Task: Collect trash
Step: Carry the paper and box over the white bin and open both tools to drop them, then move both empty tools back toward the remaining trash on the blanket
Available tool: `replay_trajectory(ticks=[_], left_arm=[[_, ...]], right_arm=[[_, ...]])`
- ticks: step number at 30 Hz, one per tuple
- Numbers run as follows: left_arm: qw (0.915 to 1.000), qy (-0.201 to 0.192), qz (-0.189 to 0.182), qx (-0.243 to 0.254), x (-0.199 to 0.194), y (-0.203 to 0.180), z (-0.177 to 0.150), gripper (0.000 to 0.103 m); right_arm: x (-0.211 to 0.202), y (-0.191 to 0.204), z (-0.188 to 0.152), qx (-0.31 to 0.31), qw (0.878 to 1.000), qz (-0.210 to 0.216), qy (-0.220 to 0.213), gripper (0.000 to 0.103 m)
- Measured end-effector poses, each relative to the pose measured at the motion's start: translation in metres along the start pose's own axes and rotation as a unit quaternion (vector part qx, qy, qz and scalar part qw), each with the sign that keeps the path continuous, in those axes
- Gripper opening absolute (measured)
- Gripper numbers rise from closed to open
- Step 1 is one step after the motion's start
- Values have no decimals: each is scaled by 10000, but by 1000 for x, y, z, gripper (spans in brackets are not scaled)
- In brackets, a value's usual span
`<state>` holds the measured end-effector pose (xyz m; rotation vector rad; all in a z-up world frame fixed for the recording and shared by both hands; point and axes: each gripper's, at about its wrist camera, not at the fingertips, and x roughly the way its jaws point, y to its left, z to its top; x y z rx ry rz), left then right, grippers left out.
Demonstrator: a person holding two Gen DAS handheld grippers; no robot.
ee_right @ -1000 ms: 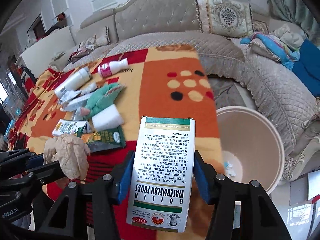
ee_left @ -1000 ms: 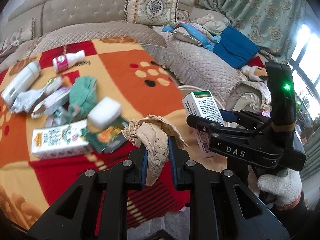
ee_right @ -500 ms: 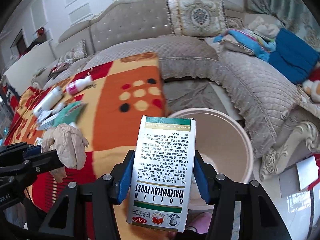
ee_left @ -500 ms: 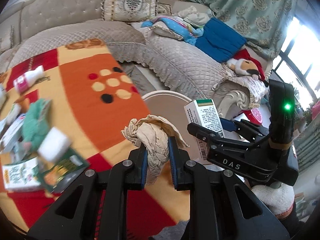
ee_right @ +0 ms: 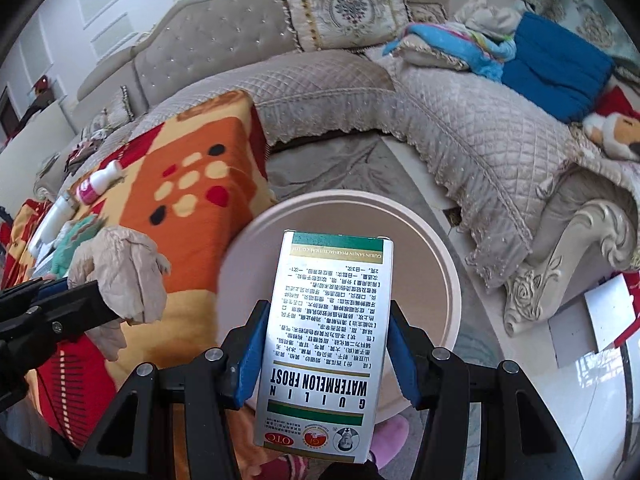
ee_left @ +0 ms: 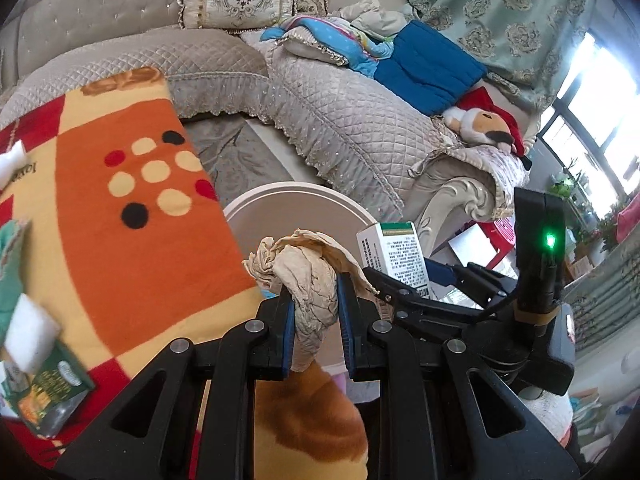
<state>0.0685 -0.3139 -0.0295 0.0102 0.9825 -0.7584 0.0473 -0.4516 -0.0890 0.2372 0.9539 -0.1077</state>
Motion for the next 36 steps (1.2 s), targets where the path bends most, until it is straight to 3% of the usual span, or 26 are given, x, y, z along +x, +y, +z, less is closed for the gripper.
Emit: replay_trajectory(ticks=[10,13,15,17,20,36], left_arm=[[9998,90,33,-194,30,3,5,18],[9998,96,54,-182,33,3,5,34],[9997,77,25,-226,33,4,5,56],[9994,39,-63,-323,33,7,5,60],[9995,29,-4,-319,31,7,6,61],[9989,-124,335,-319,-6,19,-10,61]], right_arm=[[28,-15,-2,135,9996,32,233,54],[31,-19,-2,227,9993,28,289,54],[34,-23,-2,344,9989,22,330,54],[36,-27,-1,430,9984,36,361,55],[37,-26,-2,404,9984,-36,404,62],[15,11,-1,106,9996,138,243,67]])
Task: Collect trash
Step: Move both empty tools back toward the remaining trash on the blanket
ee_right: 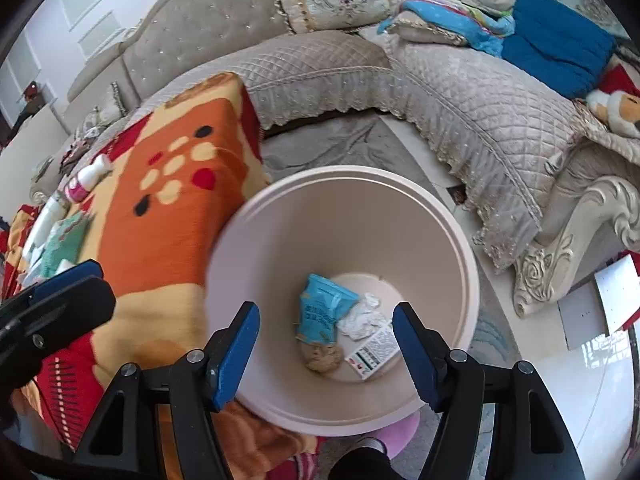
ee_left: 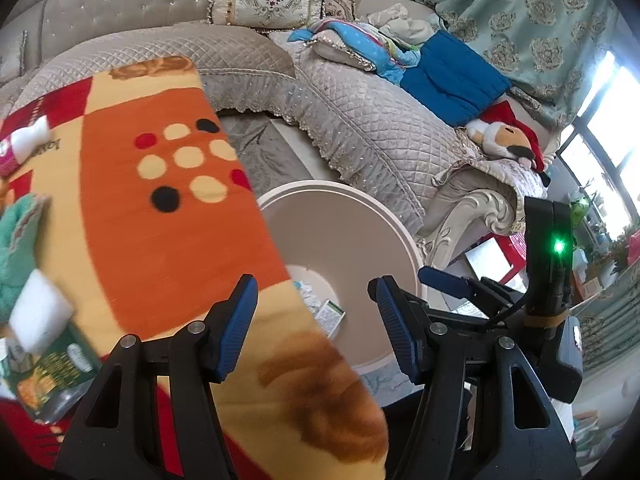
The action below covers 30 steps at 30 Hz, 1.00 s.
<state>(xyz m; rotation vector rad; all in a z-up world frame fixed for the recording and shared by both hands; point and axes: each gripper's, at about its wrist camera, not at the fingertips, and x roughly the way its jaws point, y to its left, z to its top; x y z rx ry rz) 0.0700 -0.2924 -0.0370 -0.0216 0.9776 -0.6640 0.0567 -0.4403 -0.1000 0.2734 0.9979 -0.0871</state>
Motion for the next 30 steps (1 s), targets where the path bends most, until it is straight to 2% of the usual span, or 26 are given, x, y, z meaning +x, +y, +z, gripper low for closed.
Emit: replay_trajectory(ticks=[9,18,24,30], left_arm=[[9993,-42,254,-266,-31,35,-13,61],[9950,-233,639,-731,-76,97,-31,61],[9882,-381,918,-1169,-112,157,-46,61],[9740,-608,1287,-1761,-149,222,-59,61]], right_arm=[[-10,45,0,-290,9991,299,-83,67],[-10,105,3,-691,9952,690,-35,67],[-5,145,6,-941,9913,919,34,68],[6,185,10,-1165,9861,1168,195,68]])
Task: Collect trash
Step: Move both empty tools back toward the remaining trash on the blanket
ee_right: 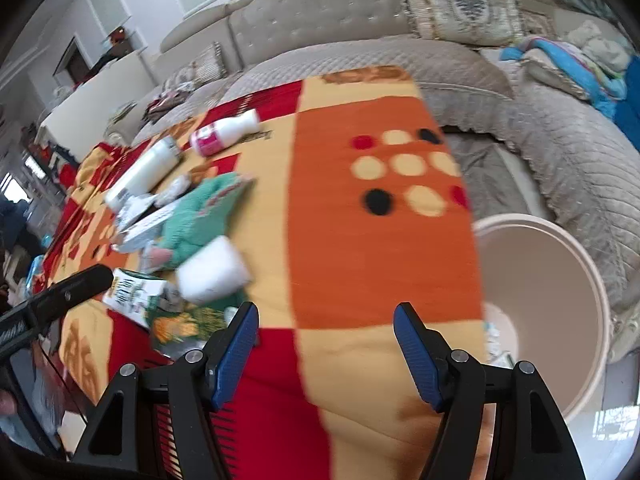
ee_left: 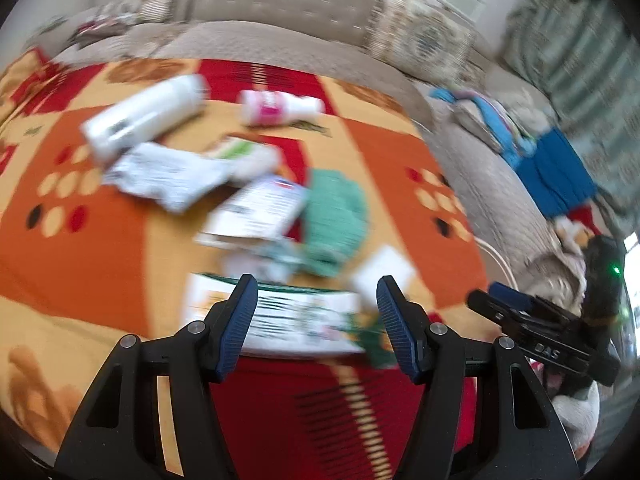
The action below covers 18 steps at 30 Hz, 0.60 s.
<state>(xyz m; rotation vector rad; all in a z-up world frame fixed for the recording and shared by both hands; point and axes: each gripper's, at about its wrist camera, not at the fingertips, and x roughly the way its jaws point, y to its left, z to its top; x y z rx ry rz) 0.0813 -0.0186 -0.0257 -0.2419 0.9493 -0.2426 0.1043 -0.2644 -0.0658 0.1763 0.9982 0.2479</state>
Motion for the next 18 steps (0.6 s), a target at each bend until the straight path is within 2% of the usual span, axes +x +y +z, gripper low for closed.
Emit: replay_trajectory(ticks=[5,9,12,18], left_arm=[[9988,-104,240,-405,-5,48,11,61],[9955,-119,276,-897,1,80,22,61],[9906,-151,248,-1338,9,106,30,61],[9785,-267,47,-2043,28,136,45,62]], right_arm=[[18,31,20,-192,9997,136,87,68],[30,50,36,-235,9990,334,158,68],[43,65,46,-260,9980,509,252,75],[74,85,60,-317,9959,701,478,75]])
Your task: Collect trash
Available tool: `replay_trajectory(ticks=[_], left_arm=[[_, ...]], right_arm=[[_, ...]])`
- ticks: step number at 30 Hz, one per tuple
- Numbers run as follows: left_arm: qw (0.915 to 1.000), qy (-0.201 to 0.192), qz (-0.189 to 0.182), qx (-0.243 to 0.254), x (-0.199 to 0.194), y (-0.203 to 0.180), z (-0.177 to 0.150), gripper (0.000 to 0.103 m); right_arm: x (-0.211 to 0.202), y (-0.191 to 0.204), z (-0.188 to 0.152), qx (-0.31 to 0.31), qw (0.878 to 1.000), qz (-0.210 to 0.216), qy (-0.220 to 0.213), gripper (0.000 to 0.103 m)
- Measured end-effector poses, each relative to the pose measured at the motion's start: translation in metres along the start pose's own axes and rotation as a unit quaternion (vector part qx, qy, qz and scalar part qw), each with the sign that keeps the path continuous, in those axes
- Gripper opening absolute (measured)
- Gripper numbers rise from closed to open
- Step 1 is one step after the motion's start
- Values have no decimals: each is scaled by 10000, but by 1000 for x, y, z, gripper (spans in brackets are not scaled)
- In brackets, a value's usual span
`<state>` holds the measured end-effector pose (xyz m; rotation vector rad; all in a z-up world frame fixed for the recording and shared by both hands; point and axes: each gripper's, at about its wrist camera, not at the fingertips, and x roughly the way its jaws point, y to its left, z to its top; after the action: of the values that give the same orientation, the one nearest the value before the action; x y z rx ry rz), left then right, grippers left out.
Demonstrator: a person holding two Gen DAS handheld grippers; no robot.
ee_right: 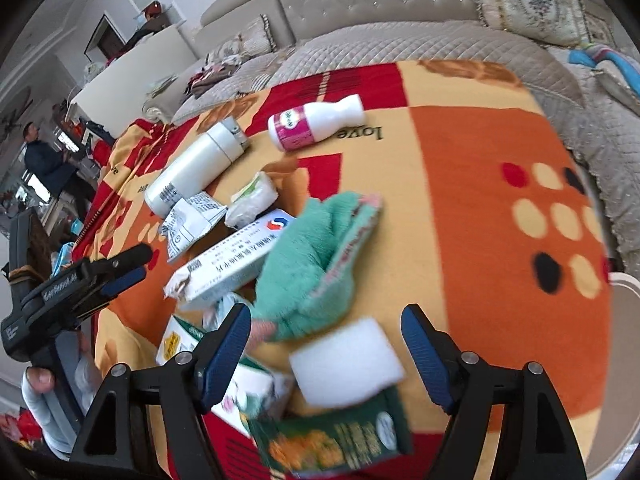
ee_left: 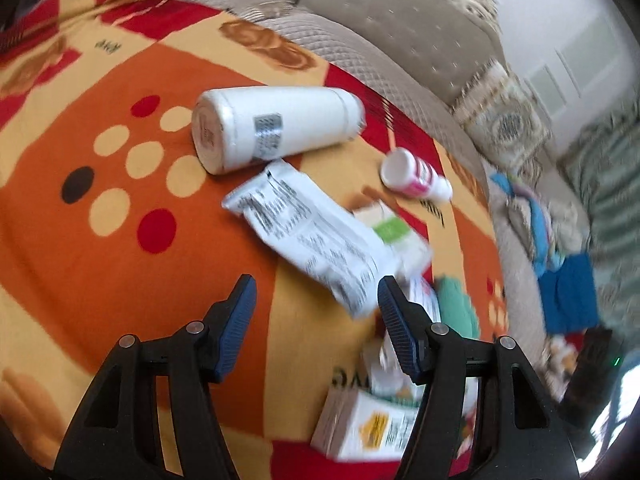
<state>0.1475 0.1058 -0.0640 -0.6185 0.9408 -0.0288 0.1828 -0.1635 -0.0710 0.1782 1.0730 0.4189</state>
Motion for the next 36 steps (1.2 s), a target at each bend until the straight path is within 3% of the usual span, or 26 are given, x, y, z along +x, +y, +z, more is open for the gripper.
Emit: replay_trajectory(ticks=[5,16,17,18,19,20,21,24,36], left_arm=[[9981,14,-214,-575,21,7,12,64],[9938,88,-348,-1054,46,7,16,64],[9942,78,-348,-1017,46,6,16,62],[9946,49,-364,-975,43,6,15,55],[9949,15,-382,-929,42,6,15,52],[9952,-20,-403,-888,38,6,14,45],[9956,-61,-414,-838,34,7,14,28],[9976,-129,-354,-585,19,4,13,16],[9978,-150,-651,13,-32,-5,-1,11]], right_arm=[[19,2,11,-14,9999,30,121,75],[45,-5,16,49,9992,288,260,77],[45,-4,15,-6,9993,301,206,74],[43,-2,14,-64,9987,493,148,58],[42,-1,13,-70,9983,559,129,49],[40,1,12,-120,9987,493,82,49],[38,3,12,-199,9987,462,45,47],[27,6,12,-293,9986,436,-114,46],[-32,12,8,-417,9964,325,-658,45]])
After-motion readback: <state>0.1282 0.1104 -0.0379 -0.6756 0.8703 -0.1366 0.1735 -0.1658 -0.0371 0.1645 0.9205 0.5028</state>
